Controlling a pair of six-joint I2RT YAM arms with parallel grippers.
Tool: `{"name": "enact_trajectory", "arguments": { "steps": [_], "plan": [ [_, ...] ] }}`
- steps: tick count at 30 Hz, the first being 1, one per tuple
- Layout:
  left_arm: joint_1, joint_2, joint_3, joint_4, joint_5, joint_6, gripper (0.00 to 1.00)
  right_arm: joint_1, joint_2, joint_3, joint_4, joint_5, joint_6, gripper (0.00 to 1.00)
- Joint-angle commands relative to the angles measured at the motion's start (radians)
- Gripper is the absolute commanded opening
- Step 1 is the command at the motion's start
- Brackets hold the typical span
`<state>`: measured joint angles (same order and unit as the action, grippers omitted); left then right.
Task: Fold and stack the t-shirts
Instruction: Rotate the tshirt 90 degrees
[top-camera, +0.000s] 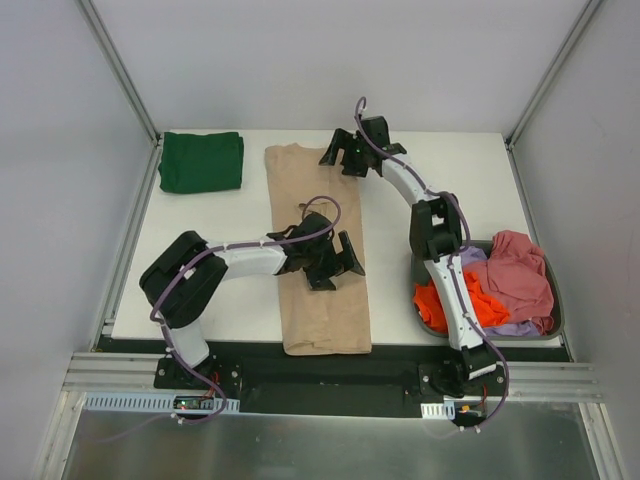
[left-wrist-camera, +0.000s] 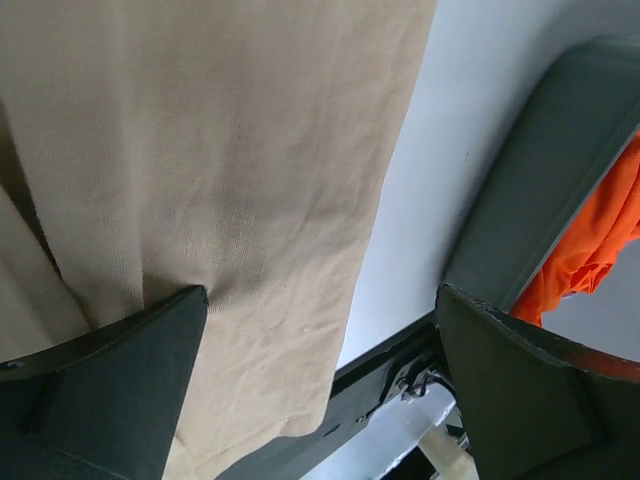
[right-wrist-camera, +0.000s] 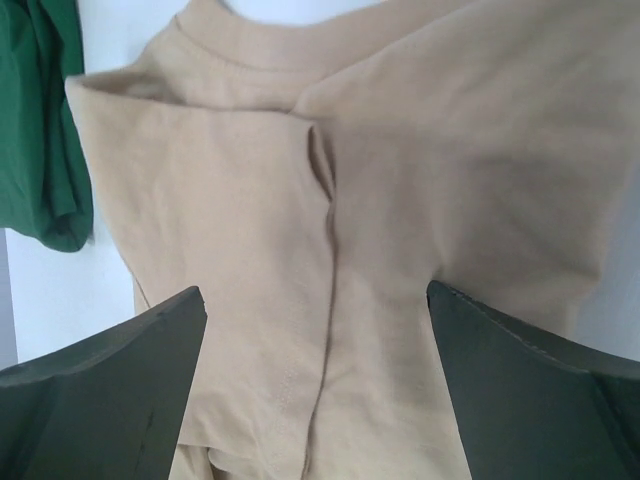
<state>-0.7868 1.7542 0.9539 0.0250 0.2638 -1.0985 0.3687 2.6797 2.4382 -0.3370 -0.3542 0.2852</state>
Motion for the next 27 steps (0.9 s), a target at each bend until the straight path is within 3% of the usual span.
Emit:
{"name": "enact_trajectory", "arguments": {
  "steps": [1,6,10,13,19,23,27],
  "plan": [
    [-0.017,0.028,-0.009,-0.051,-0.006,0.009,0.99,-0.025,0.008,0.027,0.058,-0.003,0.007,0.96],
    [-0.026,-0.117,-0.049,-0.057,-0.029,0.084,0.99,-0.031,-0.147,-0.007,-0.052,-0.018,-0.125,0.96],
    [-0.035,-0.243,-0.050,-0.152,-0.014,0.234,0.99,-0.028,-0.395,-0.131,-0.196,-0.107,-0.268,0.96],
    [-0.035,-0.327,-0.056,-0.314,-0.096,0.290,0.99,-0.011,-0.642,-0.411,-0.241,-0.057,-0.340,0.96],
    [-0.035,-0.493,-0.190,-0.431,-0.150,0.244,0.99,0.113,-1.053,-1.063,-0.065,0.070,-0.246,0.96],
    [-0.038,-0.521,-0.247,-0.491,-0.127,0.207,0.97,0.298,-1.149,-1.286,-0.001,0.148,-0.179,0.96],
    [-0.049,-0.535,-0.293,-0.517,-0.126,0.170,0.80,0.459,-1.147,-1.412,0.033,0.233,-0.107,0.96]
  ]
}}
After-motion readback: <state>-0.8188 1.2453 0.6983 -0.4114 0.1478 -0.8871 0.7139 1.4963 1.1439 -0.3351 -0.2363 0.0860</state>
